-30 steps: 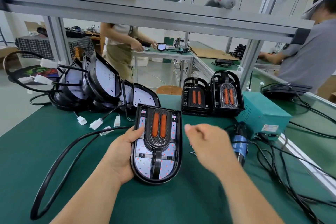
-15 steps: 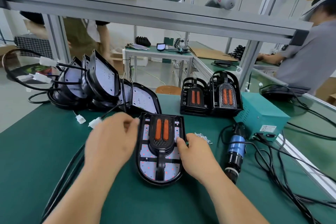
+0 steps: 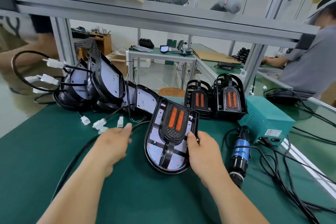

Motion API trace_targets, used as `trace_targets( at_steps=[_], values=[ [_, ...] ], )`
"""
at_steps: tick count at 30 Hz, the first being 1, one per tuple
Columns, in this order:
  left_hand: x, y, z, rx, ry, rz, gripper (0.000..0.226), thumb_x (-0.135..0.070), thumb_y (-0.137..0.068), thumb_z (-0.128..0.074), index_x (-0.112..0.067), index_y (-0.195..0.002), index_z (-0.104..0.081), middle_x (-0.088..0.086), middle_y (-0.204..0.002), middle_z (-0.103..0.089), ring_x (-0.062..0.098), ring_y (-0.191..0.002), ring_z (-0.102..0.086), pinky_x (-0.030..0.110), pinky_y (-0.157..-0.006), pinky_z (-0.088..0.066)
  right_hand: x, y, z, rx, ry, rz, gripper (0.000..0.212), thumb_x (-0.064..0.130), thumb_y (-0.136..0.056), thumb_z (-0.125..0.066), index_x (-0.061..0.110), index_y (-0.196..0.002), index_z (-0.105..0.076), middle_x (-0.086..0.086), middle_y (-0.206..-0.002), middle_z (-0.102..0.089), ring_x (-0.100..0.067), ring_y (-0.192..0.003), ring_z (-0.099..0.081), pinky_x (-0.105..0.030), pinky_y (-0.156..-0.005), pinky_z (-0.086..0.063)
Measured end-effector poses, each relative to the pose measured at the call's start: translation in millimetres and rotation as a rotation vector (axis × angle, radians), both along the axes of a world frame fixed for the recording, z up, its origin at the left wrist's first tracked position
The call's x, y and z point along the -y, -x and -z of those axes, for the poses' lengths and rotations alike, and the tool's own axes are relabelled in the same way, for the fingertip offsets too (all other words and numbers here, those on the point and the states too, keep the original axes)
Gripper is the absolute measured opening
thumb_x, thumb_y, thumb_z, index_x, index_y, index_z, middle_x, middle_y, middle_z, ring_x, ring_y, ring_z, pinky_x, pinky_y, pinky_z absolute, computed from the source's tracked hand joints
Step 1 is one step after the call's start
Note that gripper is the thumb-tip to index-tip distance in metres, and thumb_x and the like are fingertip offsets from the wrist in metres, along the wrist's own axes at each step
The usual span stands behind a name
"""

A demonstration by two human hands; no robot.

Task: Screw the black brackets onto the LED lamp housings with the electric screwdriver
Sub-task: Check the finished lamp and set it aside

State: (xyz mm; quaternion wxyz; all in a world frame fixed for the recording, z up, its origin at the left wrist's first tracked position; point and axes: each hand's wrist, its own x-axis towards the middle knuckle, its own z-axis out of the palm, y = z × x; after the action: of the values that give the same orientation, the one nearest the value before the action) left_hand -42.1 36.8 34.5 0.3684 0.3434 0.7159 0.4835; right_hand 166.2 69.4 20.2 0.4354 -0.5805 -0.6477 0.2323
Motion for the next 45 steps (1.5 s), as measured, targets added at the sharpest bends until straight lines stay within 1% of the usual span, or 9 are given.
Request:
trace_targets(
  at_steps=[6,13,17,21,24,30,36,41,45],
  values=[
    [0,-34,6,0.555,-0.14,0.313,0.045,-0.039,-0.086,-0.063,-0.006,-0.115,-0.072,0.013,-0.107,-0.075,0.03,-0.101,-0.072,0.046,-0.097,-0.051,7,12,3,-0.021,-0.065,-0.039,0.042,0.026,-0.101,-0.053,0.023,-0.061,-0.039,0.008,-0.055,-0.043,-0.003,-0.051,-0.042,-0.014,-0.052,-0.033],
    [-10,-37,6,0.613,-0.514,0.042,0.021,-0.01,-0.1,-0.053,-0.008,-0.119,-0.062,0.014,-0.109,-0.074,0.024,-0.089,-0.073,0.04,-0.083,-0.056,21,22,-9,-0.653,0.222,-0.179,0.031,0.033,-0.106,-0.039,0.019,-0.098,-0.066,0.007,-0.053,-0.056,-0.01,-0.039,-0.047,-0.02,-0.038,-0.039],
    [-17,-37,0,0.781,-0.734,-0.153,0.019,-0.013,-0.104,-0.046,-0.02,-0.113,-0.061,-0.001,-0.102,-0.076,0.014,-0.086,-0.073,0.035,-0.076,-0.061,36,31,-10,-0.378,0.533,-0.5,0.026,-0.001,-0.097,-0.042,0.015,-0.112,-0.056,0.001,-0.051,-0.057,-0.01,-0.032,-0.047,-0.018,-0.033,-0.034],
    [-14,-33,-6,0.925,-0.752,-0.175,0.029,-0.019,-0.104,-0.045,-0.013,-0.131,-0.055,0.004,-0.116,-0.072,0.017,-0.098,-0.072,0.035,-0.077,-0.061,51,44,-10,-0.194,0.65,-0.887,0.023,0.007,-0.092,-0.051,0.025,-0.106,-0.05,0.005,-0.054,-0.062,-0.005,-0.036,-0.053,-0.017,-0.035,-0.041],
    [-11,-33,-12,0.98,-0.711,-0.095,0.044,-0.024,-0.104,-0.043,-0.009,-0.146,-0.044,0.012,-0.137,-0.061,0.027,-0.124,-0.06,0.043,-0.096,-0.054,55,49,-12,-0.274,0.755,-0.829,0.006,0.015,-0.102,-0.046,0.018,-0.102,-0.052,0.001,-0.055,-0.064,-0.007,-0.037,-0.055,-0.016,-0.034,-0.04],
    [-9,-32,-14,0.994,-0.693,-0.027,0.044,-0.027,-0.103,-0.043,-0.012,-0.145,-0.047,0.01,-0.137,-0.061,0.026,-0.127,-0.058,0.043,-0.097,-0.054,45,36,-19,-0.472,0.934,-0.631,0.04,0.045,-0.102,-0.038,0.012,-0.09,-0.056,-0.011,-0.059,-0.066,-0.018,-0.045,-0.064,-0.019,-0.037,-0.042],
    [-5,-30,-8,0.956,-0.607,0.03,0.042,-0.028,-0.103,-0.045,-0.009,-0.14,-0.053,0.011,-0.131,-0.065,0.026,-0.121,-0.063,0.037,-0.087,-0.059,34,28,-14,-0.439,0.738,-0.395,0.059,0.06,-0.1,-0.035,0.011,-0.077,-0.058,-0.011,-0.058,-0.064,-0.022,-0.047,-0.063,-0.019,-0.041,-0.044],
    [-5,-33,2,0.771,-0.487,0.087,0.032,-0.019,-0.101,-0.05,-0.007,-0.129,-0.06,0.013,-0.117,-0.072,0.032,-0.11,-0.068,0.044,-0.084,-0.06,21,21,-2,-0.257,0.451,-0.239,0.035,0.034,-0.091,-0.062,0.009,-0.066,-0.058,-0.003,-0.056,-0.058,-0.019,-0.054,-0.053,-0.03,-0.056,-0.046],
    [-6,-32,9,0.683,-0.4,0.113,0.027,-0.019,-0.1,-0.054,-0.01,-0.124,-0.061,0.01,-0.108,-0.076,0.029,-0.098,-0.073,0.046,-0.09,-0.055,19,15,-2,-0.207,0.324,-0.242,0.027,0.011,-0.083,-0.07,0.02,-0.107,-0.062,-0.014,-0.072,-0.063,-0.02,-0.065,-0.052,-0.036,-0.068,-0.044]
  ],
)
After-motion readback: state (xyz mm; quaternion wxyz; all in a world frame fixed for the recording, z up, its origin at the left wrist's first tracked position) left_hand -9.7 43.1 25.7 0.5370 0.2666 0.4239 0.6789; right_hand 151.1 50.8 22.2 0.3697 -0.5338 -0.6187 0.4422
